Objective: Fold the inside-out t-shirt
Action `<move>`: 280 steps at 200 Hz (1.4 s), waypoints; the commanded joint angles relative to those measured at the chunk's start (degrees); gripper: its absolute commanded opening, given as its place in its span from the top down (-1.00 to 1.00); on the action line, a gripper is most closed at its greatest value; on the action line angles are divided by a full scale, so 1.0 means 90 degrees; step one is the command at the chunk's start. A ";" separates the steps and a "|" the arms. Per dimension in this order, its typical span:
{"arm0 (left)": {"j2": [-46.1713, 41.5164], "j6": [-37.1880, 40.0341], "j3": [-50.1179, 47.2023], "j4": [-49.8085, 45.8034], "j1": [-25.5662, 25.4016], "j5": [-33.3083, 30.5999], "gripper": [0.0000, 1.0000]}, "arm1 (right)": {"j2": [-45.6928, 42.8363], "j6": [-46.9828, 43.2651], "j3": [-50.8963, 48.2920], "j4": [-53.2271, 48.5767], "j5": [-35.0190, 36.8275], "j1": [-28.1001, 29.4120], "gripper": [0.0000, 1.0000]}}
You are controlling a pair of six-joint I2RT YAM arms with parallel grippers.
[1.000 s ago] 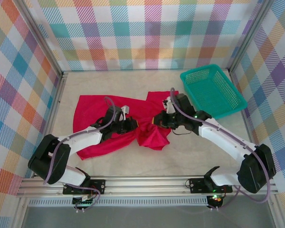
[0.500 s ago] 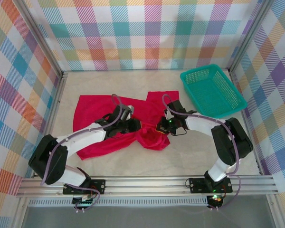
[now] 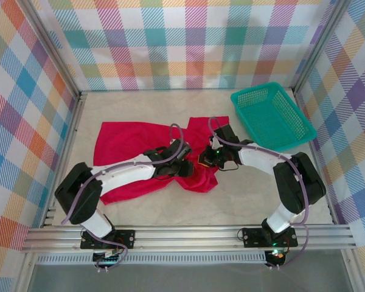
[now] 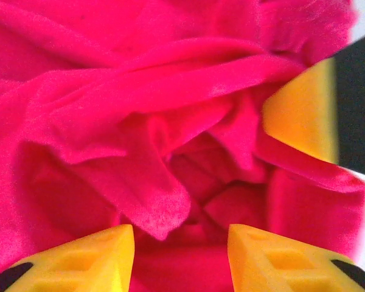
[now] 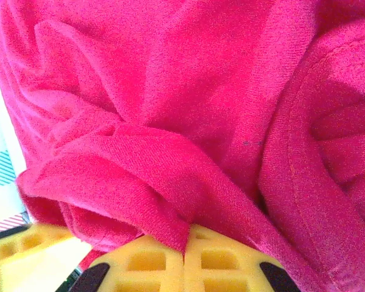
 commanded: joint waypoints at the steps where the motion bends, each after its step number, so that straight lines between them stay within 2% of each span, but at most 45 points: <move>1: 0.0346 -0.0108 0.0419 0.0039 0.0097 -0.0133 0.06 | -0.0252 0.0045 -0.0088 0.0055 -0.0129 -0.0033 0.97; 19: 0.0773 -0.0243 0.0622 0.0077 0.0131 -0.0084 0.08 | -0.0355 0.0107 -0.0212 0.0133 -0.0171 -0.0026 0.97; 28: 0.0975 -0.0308 0.0745 -0.0041 0.0142 -0.0116 0.18 | -0.0388 0.0104 -0.0233 0.0077 -0.0141 -0.0032 0.98; 46: 0.1085 -0.0428 0.1028 -0.0473 0.0218 -0.0227 0.85 | -0.0430 0.0035 -0.0258 0.0027 -0.0077 -0.0034 0.98; 52: 0.1017 -0.0450 0.1143 -0.0650 0.0238 -0.0298 1.00 | -0.0413 0.0003 -0.0273 0.0002 -0.0033 -0.0030 0.98; 81: 0.0463 -0.0308 0.2180 -0.1749 0.0295 -0.0421 1.00 | -0.0113 -0.0149 -0.0271 -0.0046 0.0285 -0.0033 0.98; 106: -0.0247 -0.0125 0.2975 -0.2204 0.0309 -0.0069 1.00 | 0.0256 -0.0386 0.0038 -0.0270 0.0601 -0.0042 0.98; 137: -0.1056 -0.0227 0.2747 -0.2017 0.0584 0.0546 1.00 | 0.0521 -0.0692 0.0595 -0.0908 0.1030 -0.0052 0.93; 154: -0.1332 -0.0444 0.2095 -0.1618 0.0867 0.0923 1.00 | 0.0279 -0.0732 0.0638 -0.1091 0.1063 -0.0035 0.79; 161: -0.1391 -0.0550 0.1811 -0.1425 0.0980 0.1099 1.00 | 0.0111 -0.0723 0.0614 -0.1168 0.1106 -0.0038 0.66; 171: -0.1445 -0.0663 0.1402 -0.1147 0.1098 0.1381 1.00 | -0.0162 -0.0705 0.0598 -0.1402 0.1250 -0.0025 0.38; 189: -0.1497 -0.0800 0.0868 -0.0785 0.1175 0.1587 1.00 | -0.0726 -0.0694 0.0532 -0.1788 0.1492 0.0056 0.16; 212: -0.1454 -0.0850 0.0538 -0.0613 0.1204 0.1641 1.00 | -0.1384 -0.0543 0.0290 -0.1842 0.1626 0.0328 0.13; 237: -0.1380 -0.0846 0.0415 -0.0527 0.1215 0.1670 1.00 | -0.1650 -0.0300 0.0036 -0.1387 0.1645 0.0845 0.23; 254: -0.1360 -0.0857 0.0407 -0.0507 0.1215 0.1699 1.00 | -0.1404 -0.0253 0.0052 -0.1019 0.1675 0.1159 0.33; 280: -0.1396 -0.0853 0.0439 -0.0579 0.1220 0.1693 1.00 | -0.0503 -0.0405 0.0512 -0.0795 0.1783 0.1418 0.27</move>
